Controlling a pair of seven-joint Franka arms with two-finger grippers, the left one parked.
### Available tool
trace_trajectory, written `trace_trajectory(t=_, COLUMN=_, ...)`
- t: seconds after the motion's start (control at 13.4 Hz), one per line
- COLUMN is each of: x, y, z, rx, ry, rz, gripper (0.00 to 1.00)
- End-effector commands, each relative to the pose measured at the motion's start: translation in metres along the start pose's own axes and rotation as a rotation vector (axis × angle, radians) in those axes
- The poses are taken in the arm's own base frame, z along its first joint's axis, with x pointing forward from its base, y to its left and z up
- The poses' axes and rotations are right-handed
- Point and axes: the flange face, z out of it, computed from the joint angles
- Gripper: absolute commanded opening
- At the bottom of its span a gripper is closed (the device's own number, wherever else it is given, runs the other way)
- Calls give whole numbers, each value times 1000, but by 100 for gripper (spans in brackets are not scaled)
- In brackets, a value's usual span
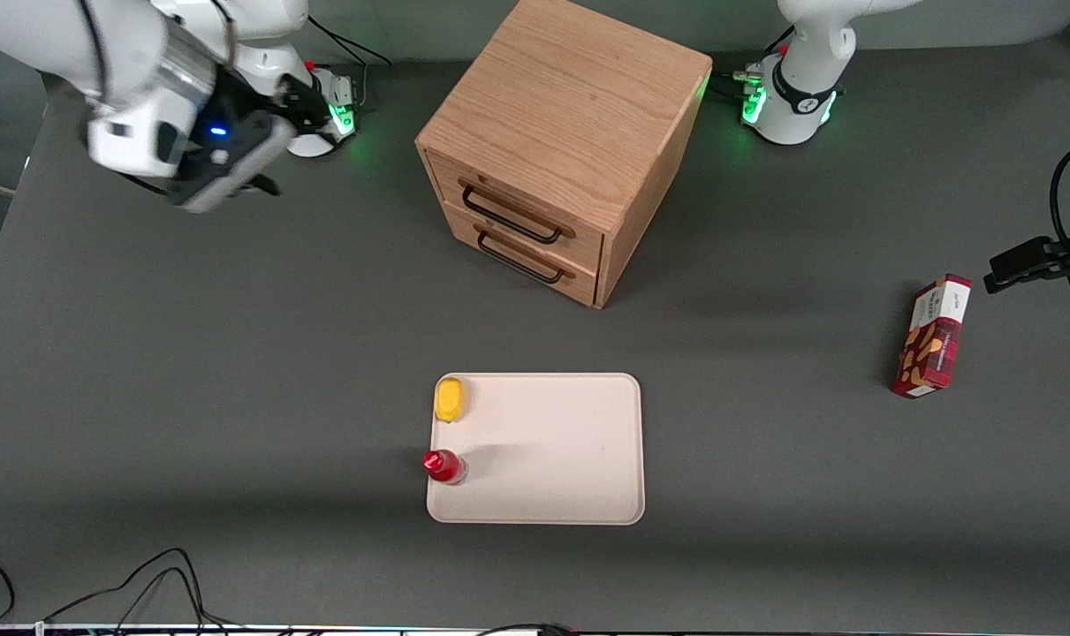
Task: Open upper drawer
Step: 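Move the right gripper to the upper drawer's black handle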
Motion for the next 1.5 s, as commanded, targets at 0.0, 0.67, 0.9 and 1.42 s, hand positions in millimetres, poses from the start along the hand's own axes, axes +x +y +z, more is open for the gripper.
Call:
trace_trajectory(t=0.0, x=50, y=3, z=58, rx=141, ry=-82, rz=-206, gripper=100)
trace_trajectory(t=0.67, x=120, y=-21, z=209, rx=263, ry=-107, rz=-254, gripper=100)
trace_trajectory(t=0.9, x=120, y=-32, z=235, rx=262, ry=-91, rz=-260, gripper=100)
trace_trajectory(t=1.42, x=116, y=-39, z=269, rx=225, ry=-90, rz=-269, gripper=100)
